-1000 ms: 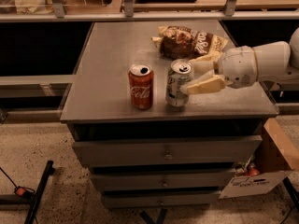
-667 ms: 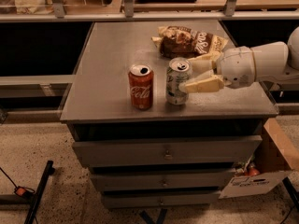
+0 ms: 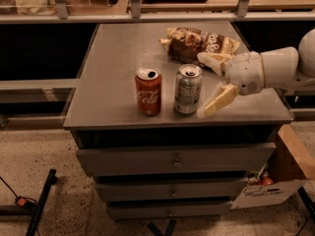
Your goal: Move 7up can near coke can
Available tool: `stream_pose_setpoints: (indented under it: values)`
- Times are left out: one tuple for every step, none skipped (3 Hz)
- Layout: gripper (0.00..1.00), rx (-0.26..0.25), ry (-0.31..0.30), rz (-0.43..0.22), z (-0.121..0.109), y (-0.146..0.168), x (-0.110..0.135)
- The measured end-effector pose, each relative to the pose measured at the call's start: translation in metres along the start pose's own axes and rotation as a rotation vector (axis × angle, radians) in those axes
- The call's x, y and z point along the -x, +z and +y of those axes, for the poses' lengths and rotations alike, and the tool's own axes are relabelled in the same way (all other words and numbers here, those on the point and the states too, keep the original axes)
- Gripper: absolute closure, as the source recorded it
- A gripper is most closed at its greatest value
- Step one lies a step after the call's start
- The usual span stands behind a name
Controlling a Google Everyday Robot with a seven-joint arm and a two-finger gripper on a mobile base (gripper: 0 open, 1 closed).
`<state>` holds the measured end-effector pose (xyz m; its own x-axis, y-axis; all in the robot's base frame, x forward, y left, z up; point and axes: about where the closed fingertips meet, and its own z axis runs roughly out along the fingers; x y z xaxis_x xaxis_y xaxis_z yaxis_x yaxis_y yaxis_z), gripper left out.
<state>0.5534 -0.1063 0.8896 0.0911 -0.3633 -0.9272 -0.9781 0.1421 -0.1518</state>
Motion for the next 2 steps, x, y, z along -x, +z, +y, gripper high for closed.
stream_pose_setpoints:
  values:
    - [0.0, -0.057, 0.022, 0.087, -0.005, -0.0172, -0.0175]
    - [0.0, -0.059, 0.023, 0.092, -0.0053, -0.0177, -0.019]
